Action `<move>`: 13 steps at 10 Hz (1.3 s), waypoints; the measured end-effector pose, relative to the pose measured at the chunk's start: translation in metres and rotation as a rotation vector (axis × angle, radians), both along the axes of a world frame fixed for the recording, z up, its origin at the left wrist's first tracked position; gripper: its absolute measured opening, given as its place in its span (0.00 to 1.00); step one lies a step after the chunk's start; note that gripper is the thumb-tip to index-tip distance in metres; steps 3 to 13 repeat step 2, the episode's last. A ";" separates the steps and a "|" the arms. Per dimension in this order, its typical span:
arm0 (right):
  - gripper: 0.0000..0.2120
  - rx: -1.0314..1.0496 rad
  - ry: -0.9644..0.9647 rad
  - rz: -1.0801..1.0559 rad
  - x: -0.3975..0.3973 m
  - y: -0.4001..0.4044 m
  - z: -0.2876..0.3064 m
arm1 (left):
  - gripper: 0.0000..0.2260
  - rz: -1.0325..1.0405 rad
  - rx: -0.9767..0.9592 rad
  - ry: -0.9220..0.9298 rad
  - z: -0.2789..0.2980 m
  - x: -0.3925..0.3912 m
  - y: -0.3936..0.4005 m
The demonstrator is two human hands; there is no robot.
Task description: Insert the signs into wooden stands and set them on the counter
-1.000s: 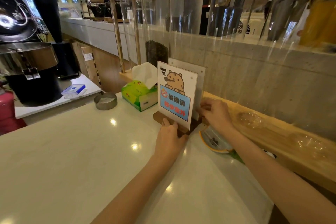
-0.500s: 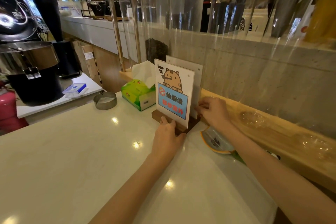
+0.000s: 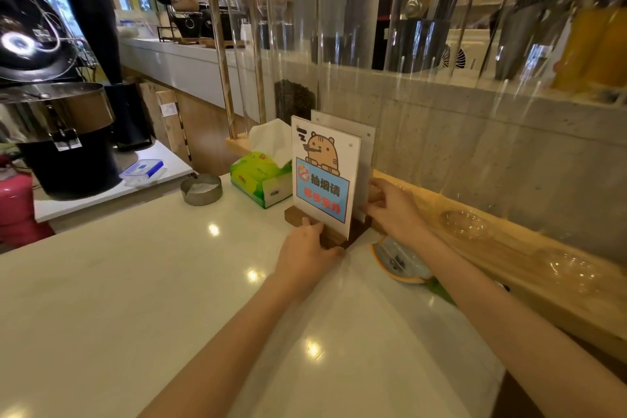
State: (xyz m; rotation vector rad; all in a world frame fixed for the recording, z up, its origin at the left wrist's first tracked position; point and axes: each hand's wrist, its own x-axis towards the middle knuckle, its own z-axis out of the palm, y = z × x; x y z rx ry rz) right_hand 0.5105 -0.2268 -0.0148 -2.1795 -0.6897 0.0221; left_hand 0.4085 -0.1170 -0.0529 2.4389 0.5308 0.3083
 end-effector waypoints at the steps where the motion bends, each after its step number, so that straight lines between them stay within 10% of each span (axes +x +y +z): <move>1: 0.27 0.094 0.090 -0.044 -0.002 -0.002 0.005 | 0.21 -0.051 -0.033 0.033 0.011 -0.007 0.012; 13: 0.26 0.306 0.032 -0.109 -0.015 -0.009 0.025 | 0.25 -0.042 -0.014 -0.001 0.030 -0.023 0.025</move>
